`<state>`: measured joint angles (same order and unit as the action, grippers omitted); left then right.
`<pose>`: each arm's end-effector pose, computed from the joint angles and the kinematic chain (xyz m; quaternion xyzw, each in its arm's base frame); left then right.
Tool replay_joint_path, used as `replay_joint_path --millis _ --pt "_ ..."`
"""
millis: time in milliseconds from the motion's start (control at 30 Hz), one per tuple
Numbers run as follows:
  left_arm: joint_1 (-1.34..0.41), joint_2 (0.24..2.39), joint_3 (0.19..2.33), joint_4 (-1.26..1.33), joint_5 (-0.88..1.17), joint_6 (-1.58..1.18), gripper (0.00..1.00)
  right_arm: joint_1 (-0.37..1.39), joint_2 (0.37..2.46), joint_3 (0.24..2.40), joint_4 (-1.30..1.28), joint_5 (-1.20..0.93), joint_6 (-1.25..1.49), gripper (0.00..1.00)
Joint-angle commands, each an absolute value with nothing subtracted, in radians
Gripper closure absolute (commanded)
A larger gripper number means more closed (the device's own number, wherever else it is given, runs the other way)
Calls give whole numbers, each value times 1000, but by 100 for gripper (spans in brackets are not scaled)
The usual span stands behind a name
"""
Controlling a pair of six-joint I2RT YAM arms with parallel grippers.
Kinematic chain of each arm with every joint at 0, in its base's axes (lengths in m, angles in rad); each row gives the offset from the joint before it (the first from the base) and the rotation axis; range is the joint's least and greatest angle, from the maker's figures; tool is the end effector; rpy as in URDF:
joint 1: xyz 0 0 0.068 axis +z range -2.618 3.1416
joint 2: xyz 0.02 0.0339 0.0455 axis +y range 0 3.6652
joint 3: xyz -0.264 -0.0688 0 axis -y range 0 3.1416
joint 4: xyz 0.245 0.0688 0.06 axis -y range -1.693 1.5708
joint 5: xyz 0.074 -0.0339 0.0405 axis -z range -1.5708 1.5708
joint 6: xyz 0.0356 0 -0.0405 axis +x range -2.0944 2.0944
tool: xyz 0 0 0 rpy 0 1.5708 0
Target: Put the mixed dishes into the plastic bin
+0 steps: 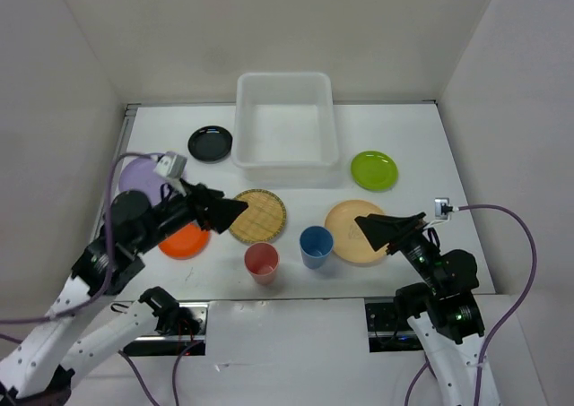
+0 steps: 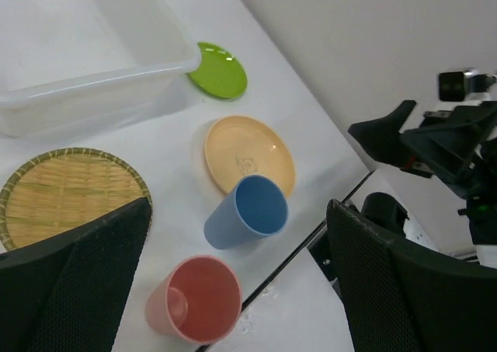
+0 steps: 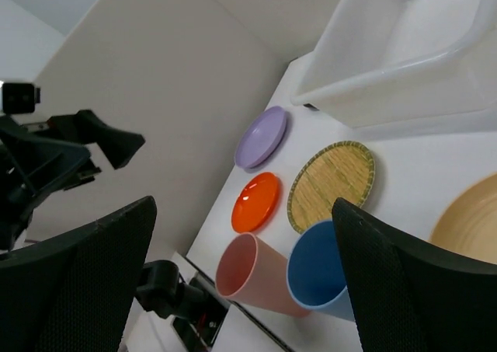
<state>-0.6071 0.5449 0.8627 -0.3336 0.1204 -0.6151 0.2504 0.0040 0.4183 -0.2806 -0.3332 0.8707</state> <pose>0.0941 -0.0706 0.3822 0.0394 0.7115 -0.4369 0.5489 0.0580 0.0268 0.2825 0.0793 0.6563 0.4871 0.5707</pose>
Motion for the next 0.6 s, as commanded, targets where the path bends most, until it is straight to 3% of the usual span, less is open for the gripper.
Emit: replay_joint_path --millis 0,33,67,100,133,167,233,300,400,467,500,567 --pt "-609 692 983 -350 146 -525 1 249 -5 422 -160 -290 876 3" --pt "-609 719 1017 -327 132 -525 6 249 17 446 -146 -272 849 10" --pt "-609 719 1038 -310 105 -525 15 249 47 462 -146 -256 833 25" --pt "-609 735 1060 -296 18 -525 30 249 125 503 -146 -226 813 43" --pt "-609 744 1080 -296 -36 -525 64 249 170 524 -146 -216 772 50" --pt "-609 744 1125 -308 -96 -525 79 249 217 549 -146 -207 752 54" --pt "-600 776 1178 -346 -271 -534 100 249 346 606 -120 -196 710 55" --pt "-600 842 1253 -374 -377 -534 98 249 450 643 -94 -181 686 54" --pt "-571 984 1328 -434 -381 -543 85 249 552 692 -67 -167 641 46" --pt "-499 1060 1361 -425 -289 -543 79 249 658 721 -67 -158 620 40" --pt "-465 1078 1361 -405 -241 -543 64 249 688 748 -58 -158 605 39" --pt "-384 1138 1361 -322 -33 -552 57 249 762 776 -49 -149 594 35"
